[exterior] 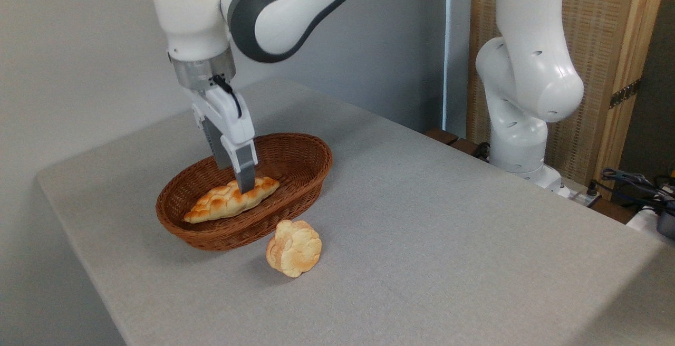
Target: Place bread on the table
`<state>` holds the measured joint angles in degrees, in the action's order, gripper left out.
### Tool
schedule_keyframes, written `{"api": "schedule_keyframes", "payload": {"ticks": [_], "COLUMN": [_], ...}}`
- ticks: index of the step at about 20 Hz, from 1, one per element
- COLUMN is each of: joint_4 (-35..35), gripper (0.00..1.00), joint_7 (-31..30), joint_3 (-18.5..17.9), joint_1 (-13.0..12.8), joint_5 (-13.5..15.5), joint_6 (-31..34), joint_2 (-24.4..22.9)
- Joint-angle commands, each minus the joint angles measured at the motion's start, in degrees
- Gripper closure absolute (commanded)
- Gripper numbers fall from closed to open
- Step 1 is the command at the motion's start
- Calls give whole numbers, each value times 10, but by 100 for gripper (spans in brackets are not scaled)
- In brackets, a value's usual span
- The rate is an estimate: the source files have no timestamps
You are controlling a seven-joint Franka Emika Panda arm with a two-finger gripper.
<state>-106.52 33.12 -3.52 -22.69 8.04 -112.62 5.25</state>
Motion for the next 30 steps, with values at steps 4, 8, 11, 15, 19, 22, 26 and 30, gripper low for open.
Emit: {"api": "schedule_keyframes", "payload": {"ticks": [4, 8, 11, 15, 19, 22, 26, 30], "joint_4": [1, 1, 1, 0, 1, 1, 0, 1], "gripper": [0, 0, 0, 2, 65, 65, 64, 64], "joint_7": [-5, -3, -1, -1, 1, 0, 0, -2], "joint_3": [14, 29, 29, 29, 29, 29, 29, 30], "joint_1": [-7, -7, -7, -7, -6, -6, -6, -6], "joint_5": [-1, -2, -3, -24, -24, -24, -24, -23], "joint_6": [-31, -32, -37, -44, -44, -44, -43, -42], "joint_2": [39, 50, 61, 64, 64, 63, 63, 60]}}
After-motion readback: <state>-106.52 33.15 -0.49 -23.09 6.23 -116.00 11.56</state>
